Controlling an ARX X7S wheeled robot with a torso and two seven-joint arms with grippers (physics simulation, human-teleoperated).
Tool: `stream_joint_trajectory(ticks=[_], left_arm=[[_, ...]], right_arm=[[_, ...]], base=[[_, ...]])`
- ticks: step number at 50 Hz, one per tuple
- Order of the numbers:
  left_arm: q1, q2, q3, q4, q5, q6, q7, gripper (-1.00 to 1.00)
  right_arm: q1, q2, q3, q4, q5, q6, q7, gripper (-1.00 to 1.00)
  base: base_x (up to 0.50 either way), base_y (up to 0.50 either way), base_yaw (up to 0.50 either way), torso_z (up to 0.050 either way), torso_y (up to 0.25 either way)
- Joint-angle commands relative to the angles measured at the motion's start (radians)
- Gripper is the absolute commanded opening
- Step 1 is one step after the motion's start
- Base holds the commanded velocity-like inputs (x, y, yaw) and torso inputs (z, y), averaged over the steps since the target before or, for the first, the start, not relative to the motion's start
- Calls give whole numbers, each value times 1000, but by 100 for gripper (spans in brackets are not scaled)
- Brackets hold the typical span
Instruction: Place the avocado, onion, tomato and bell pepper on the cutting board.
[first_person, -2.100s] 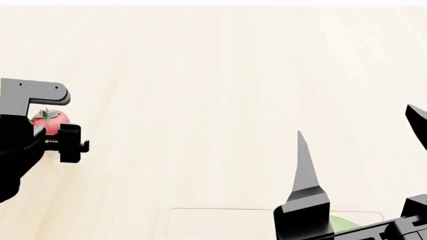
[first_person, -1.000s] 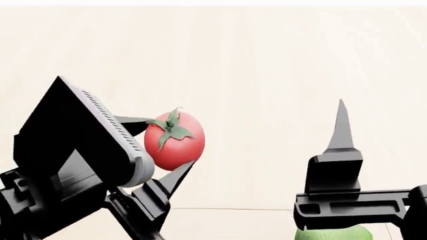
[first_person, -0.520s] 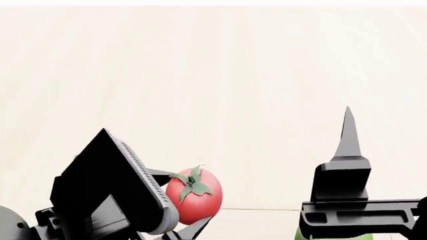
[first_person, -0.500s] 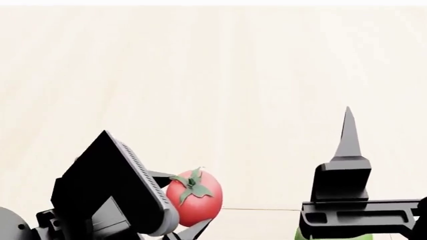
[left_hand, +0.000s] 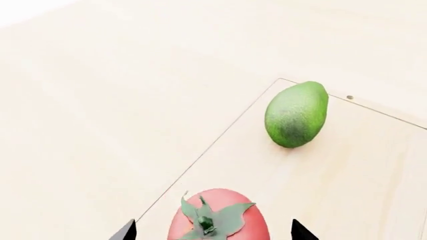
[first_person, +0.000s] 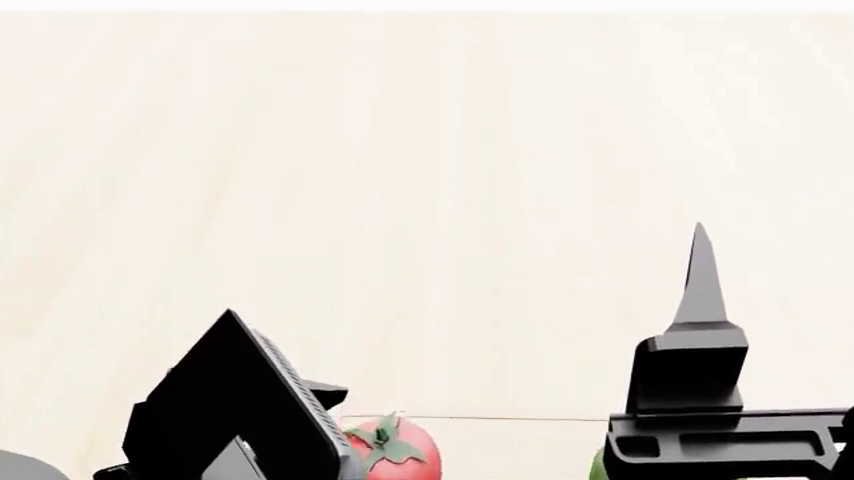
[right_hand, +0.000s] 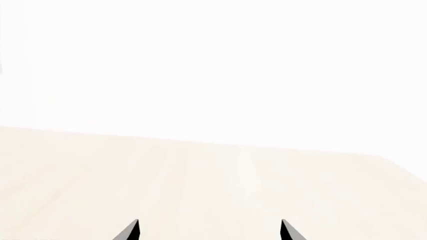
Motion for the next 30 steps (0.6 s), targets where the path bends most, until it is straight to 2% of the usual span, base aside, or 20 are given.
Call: stream_joint_trajectory(ticks=[1,9,16,27,30], left_arm=[[7,21,-30,-18,-10,44,33,100],[-3,7,-36,-14,-10,40,31,100],[-79,-50,-71,14,-30,39,31,100],[-299,-295,-148,137,-82,30,-38,100],[-341,-392,-151,174,-86,22,-89,100]], right_arm=[[-9,-13,41,7,-33,-6,-30,100],[-7,-18,43,7,-32,0,-26,100],[12,-34,31,11,-34,11,-22,100],[60,-75,-4,26,-48,43,-16,100],[99,-100,-31,35,-50,65,-13,100]], base=[[0,0,0,0,0],[0,0,0,0,0],[0,0,0,0,0],[0,0,0,0,0],[0,0,0,0,0]])
